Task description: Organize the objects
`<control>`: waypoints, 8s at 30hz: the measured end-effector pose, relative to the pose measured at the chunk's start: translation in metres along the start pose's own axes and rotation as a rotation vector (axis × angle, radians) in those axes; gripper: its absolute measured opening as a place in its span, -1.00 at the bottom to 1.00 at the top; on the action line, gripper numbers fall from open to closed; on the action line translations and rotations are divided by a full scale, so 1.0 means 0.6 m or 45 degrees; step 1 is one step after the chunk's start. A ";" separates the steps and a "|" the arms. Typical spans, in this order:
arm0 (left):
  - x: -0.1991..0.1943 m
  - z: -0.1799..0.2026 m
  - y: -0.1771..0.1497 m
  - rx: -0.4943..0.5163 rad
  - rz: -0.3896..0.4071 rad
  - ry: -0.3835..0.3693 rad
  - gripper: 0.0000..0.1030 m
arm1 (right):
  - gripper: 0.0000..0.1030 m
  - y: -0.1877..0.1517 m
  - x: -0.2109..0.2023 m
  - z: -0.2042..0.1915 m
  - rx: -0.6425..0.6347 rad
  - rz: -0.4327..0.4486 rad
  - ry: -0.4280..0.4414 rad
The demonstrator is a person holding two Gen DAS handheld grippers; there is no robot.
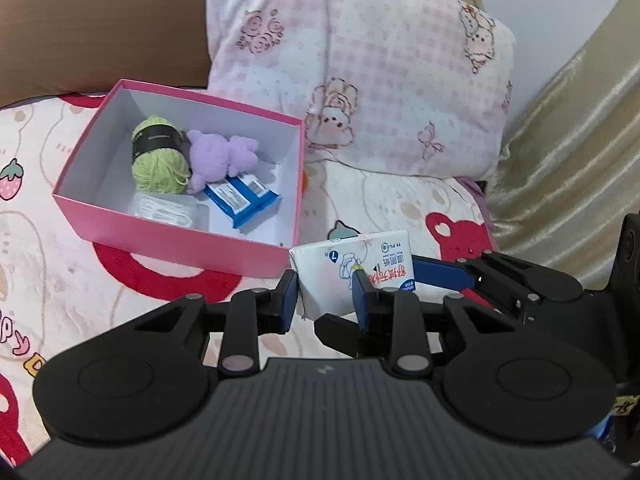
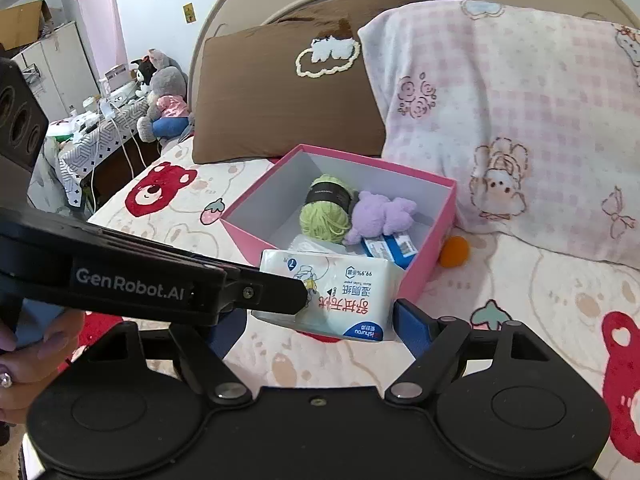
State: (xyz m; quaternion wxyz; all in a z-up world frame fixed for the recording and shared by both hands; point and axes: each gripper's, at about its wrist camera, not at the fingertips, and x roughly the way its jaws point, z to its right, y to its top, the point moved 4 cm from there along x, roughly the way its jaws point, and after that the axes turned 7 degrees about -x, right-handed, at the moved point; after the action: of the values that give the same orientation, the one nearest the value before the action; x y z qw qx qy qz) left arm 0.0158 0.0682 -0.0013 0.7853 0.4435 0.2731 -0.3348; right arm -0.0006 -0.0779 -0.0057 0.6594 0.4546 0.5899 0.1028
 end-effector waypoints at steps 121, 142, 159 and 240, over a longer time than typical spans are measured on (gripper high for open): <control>-0.043 0.073 0.007 0.280 0.017 0.314 0.33 | 0.41 0.011 -0.077 0.030 -0.239 -0.103 -0.114; 0.089 0.147 0.021 0.181 -0.029 0.227 0.39 | 0.42 -0.026 -0.060 0.182 -0.271 0.093 0.027; 0.319 0.123 0.059 -0.053 0.067 0.267 -0.04 | 0.41 -0.044 0.109 0.281 -0.554 0.188 0.014; 0.511 0.132 -0.029 -0.041 -0.086 -0.186 -0.22 | 0.48 -0.146 0.184 0.387 -0.430 -0.228 -0.202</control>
State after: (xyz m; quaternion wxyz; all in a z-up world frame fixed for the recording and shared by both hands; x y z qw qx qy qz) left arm 0.2050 -0.0948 -0.1966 0.7983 0.3958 0.2353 -0.3881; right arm 0.1975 -0.1644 -0.1696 0.7771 0.2900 0.5486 0.1050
